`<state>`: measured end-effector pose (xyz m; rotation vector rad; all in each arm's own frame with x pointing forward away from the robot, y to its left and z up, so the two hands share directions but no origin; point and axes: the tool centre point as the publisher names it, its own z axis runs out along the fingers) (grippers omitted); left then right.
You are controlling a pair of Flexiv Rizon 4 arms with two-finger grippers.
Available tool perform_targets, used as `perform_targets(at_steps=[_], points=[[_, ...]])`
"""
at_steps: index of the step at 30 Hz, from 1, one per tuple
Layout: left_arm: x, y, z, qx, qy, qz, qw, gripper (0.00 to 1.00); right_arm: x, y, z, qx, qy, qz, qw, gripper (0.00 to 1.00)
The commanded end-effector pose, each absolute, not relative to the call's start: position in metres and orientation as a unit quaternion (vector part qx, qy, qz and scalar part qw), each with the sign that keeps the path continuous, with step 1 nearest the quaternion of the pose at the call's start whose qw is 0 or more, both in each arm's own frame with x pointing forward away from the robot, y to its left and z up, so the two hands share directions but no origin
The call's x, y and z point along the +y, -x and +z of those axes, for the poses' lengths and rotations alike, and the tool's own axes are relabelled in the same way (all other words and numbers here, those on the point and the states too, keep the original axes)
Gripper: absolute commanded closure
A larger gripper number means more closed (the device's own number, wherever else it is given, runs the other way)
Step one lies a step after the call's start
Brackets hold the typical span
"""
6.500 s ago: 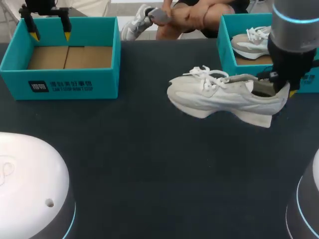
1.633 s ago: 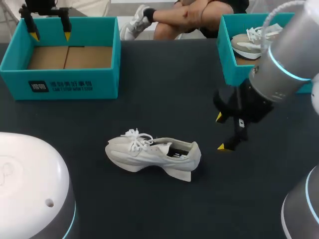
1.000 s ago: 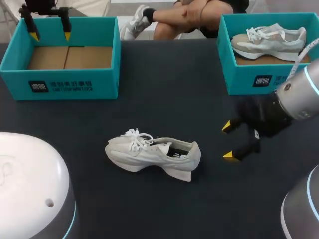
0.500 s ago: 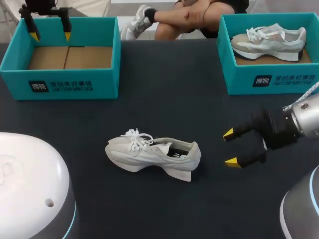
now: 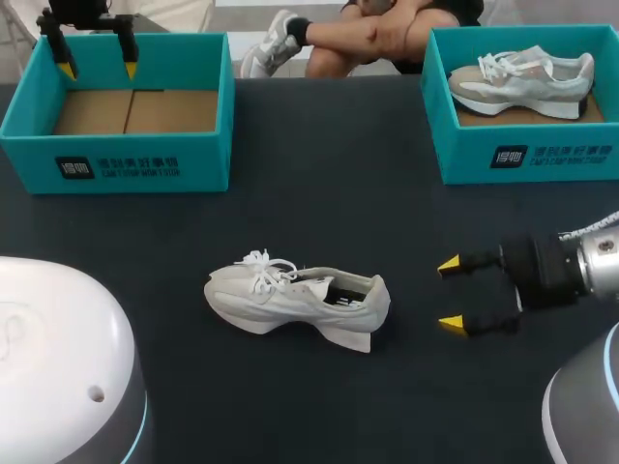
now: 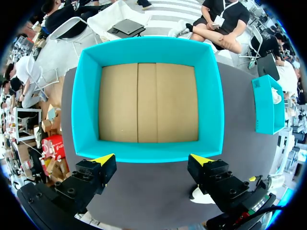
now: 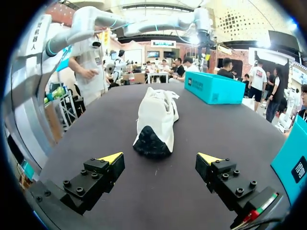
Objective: Take the shoe out of the shoebox, open the shoe tongue, remove and reinsert the insole, then place the shoe into the shoebox
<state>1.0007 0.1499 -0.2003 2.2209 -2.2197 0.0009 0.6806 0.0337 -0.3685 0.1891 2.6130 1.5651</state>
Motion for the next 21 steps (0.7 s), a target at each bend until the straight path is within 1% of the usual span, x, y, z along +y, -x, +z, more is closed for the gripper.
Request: perform_targets(at_steps=[1, 7, 21], points=[[0.15, -1.001, -0.2, -0.707, -0.707, 0.0, 0.0, 0.0, 0.037, -0.681, -0.372, 0.85, -0.059, 0.521, 0.052, 0.0], [0.15, -1.001, -0.2, -0.707, -0.707, 0.0, 0.0, 0.0, 0.043, -0.684, -0.377, 0.856, -0.01, 0.514, 0.051, 0.0], [0.15, -1.001, -0.2, -0.707, -0.707, 0.0, 0.0, 0.0, 0.047, -0.688, -0.381, 0.849, -0.021, 0.525, 0.05, 0.0]])
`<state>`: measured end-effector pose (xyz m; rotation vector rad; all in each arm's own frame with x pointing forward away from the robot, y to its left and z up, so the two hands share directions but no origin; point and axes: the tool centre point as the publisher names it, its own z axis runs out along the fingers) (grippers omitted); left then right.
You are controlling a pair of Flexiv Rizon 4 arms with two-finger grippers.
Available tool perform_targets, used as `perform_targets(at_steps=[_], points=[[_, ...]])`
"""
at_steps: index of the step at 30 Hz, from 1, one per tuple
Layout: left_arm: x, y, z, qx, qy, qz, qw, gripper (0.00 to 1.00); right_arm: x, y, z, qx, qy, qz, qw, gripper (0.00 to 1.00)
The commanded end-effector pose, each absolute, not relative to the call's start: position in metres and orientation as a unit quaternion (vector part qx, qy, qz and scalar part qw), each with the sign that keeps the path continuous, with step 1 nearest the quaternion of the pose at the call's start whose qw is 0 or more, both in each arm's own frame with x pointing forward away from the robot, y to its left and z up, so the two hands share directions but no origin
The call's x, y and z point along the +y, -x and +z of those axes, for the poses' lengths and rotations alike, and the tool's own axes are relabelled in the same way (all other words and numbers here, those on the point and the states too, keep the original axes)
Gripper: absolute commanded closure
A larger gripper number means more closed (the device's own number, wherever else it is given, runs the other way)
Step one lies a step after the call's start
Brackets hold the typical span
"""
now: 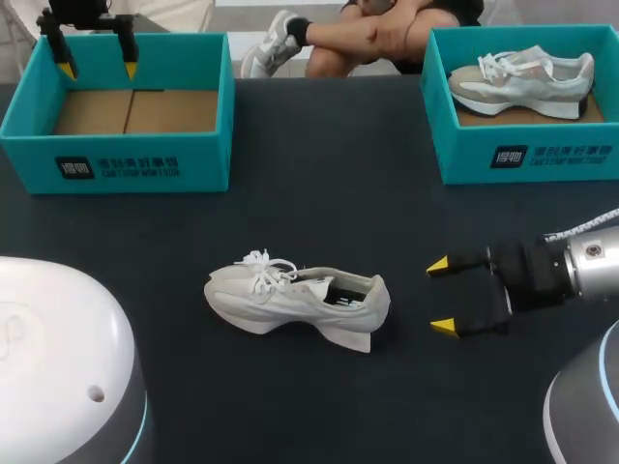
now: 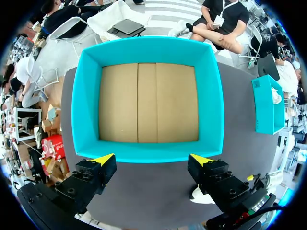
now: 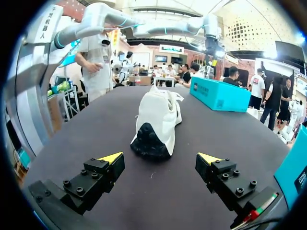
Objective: Take the shoe out of the shoebox, open the shoe tongue, remove and reinsert the insole, then place the shoe into the shoebox
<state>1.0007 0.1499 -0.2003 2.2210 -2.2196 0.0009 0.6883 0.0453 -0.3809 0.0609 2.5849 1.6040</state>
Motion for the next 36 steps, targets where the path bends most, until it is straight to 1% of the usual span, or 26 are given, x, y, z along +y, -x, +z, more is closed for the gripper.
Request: perform_targets(at_steps=[1, 17, 20, 23, 31, 36], points=[[0.15, -1.001, -0.2, -0.707, -0.707, 0.0, 0.0, 0.0, 0.047, -0.688, -0.381, 0.849, -0.021, 0.525, 0.05, 0.0], [0.15, -1.001, -0.2, -0.707, -0.707, 0.0, 0.0, 0.0, 0.047, -0.688, -0.381, 0.849, -0.021, 0.525, 0.05, 0.0], [0.15, -1.001, -0.2, -0.707, -0.707, 0.0, 0.0, 0.0, 0.043, -0.689, -0.383, 0.847, -0.075, 0.52, 0.084, 0.0], [0.15, -1.001, -0.2, -0.707, -0.707, 0.0, 0.0, 0.0, 0.043, -0.687, -0.386, 0.844, -0.114, 0.515, 0.099, 0.0], [0.15, -1.001, -0.2, -0.707, -0.707, 0.0, 0.0, 0.0, 0.055, -0.678, -0.393, 0.847, -0.147, 0.498, 0.115, 0.0], [0.15, -1.001, -0.2, -0.707, -0.707, 0.0, 0.0, 0.0, 0.062, -0.675, -0.393, 0.839, -0.177, 0.494, 0.142, 0.0]])
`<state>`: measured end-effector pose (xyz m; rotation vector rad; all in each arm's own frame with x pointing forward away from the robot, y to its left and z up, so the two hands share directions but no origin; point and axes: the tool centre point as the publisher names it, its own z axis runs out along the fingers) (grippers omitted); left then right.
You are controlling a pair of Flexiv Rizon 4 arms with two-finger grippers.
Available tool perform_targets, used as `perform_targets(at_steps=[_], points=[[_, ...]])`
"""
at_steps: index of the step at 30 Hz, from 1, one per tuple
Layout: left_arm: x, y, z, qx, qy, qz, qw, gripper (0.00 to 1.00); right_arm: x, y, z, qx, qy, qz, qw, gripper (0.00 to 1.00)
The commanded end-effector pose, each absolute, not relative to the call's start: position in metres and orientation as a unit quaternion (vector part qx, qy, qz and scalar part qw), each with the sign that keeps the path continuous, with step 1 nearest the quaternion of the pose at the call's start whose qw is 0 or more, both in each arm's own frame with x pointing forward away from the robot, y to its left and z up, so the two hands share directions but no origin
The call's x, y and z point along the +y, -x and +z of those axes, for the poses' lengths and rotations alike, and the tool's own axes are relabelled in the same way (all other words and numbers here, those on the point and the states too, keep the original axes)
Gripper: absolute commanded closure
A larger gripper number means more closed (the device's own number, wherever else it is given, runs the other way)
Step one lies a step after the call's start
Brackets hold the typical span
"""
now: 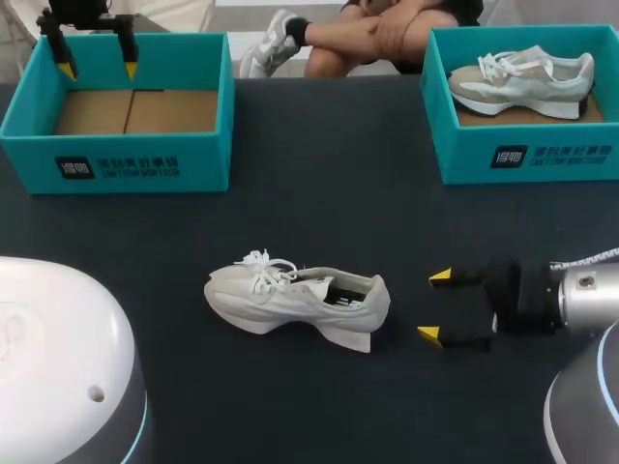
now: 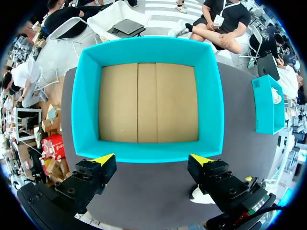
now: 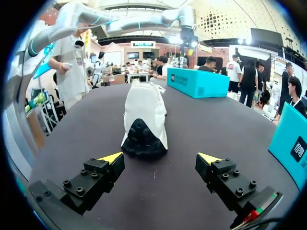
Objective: Take the shoe out of the shoebox, open the shoe tongue, remove and reinsert the insole, then place the shoe into the shoebox
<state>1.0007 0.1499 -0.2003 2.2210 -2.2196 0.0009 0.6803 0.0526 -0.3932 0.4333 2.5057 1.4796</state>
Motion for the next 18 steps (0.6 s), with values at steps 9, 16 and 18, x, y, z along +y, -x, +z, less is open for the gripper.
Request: perform_targets(at_steps=[9, 16, 18], points=[[0.15, -1.001, -0.2, -0.707, -0.707, 0.0, 0.0, 0.0, 0.079, -0.673, -0.399, 0.829, -0.197, 0.501, 0.153, 0.0], [0.15, -1.001, -0.2, -0.707, -0.707, 0.0, 0.0, 0.0, 0.092, -0.674, -0.402, 0.83, -0.194, 0.502, 0.146, 0.0], [0.15, -1.001, -0.2, -0.707, -0.707, 0.0, 0.0, 0.0, 0.095, -0.675, -0.402, 0.83, -0.194, 0.502, 0.147, 0.0]])
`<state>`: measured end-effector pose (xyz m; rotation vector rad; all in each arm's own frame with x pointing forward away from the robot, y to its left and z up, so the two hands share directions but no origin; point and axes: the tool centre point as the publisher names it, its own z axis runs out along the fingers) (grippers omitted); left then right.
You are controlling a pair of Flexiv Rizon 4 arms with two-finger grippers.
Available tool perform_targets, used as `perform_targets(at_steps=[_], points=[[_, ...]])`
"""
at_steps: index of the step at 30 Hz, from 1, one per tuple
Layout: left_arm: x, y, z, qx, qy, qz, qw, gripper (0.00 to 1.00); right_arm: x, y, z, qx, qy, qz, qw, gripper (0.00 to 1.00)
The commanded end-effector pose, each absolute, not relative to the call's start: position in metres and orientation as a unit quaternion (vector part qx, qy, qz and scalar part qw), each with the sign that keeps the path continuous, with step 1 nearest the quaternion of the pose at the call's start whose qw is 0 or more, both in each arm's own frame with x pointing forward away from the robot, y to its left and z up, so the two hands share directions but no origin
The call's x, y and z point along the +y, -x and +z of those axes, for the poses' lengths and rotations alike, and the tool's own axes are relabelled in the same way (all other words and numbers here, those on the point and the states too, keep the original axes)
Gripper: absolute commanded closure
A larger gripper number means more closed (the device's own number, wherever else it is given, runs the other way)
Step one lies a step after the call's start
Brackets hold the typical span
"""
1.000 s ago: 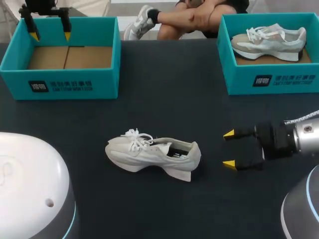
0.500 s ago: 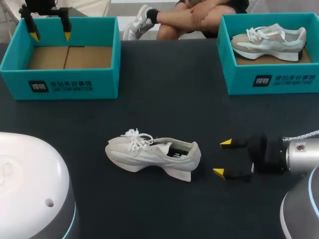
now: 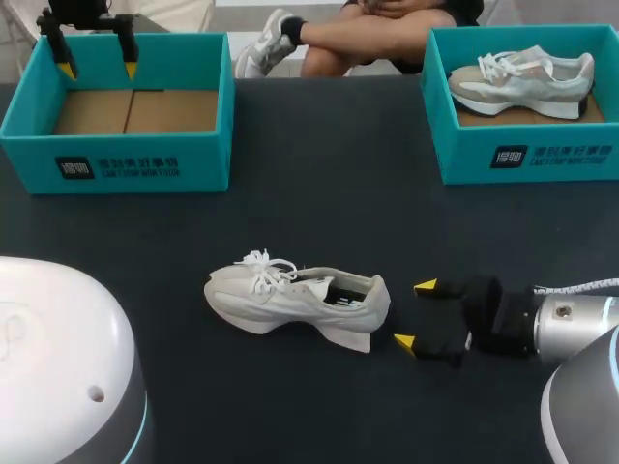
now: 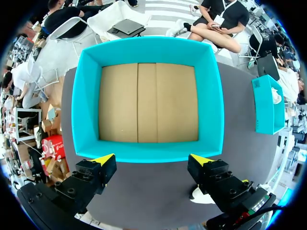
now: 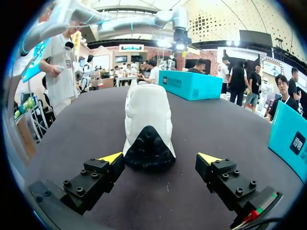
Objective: Take the shoe out of the shoebox, open the shoe tongue, remove and reinsert the insole, then place the shoe into the shoebox
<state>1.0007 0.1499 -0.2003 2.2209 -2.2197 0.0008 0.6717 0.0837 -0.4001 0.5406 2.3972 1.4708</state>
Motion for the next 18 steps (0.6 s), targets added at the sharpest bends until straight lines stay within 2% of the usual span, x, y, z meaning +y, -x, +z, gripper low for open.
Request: perform_targets(at_steps=[1, 18], points=[[0.15, -1.001, -0.2, -0.707, -0.707, 0.0, 0.0, 0.0, 0.096, -0.675, -0.401, 0.829, -0.196, 0.502, 0.149, 0.0], [0.15, -1.001, -0.2, -0.707, -0.707, 0.0, 0.0, 0.0, 0.12, -0.679, -0.404, 0.828, -0.192, 0.507, 0.139, 0.0]])
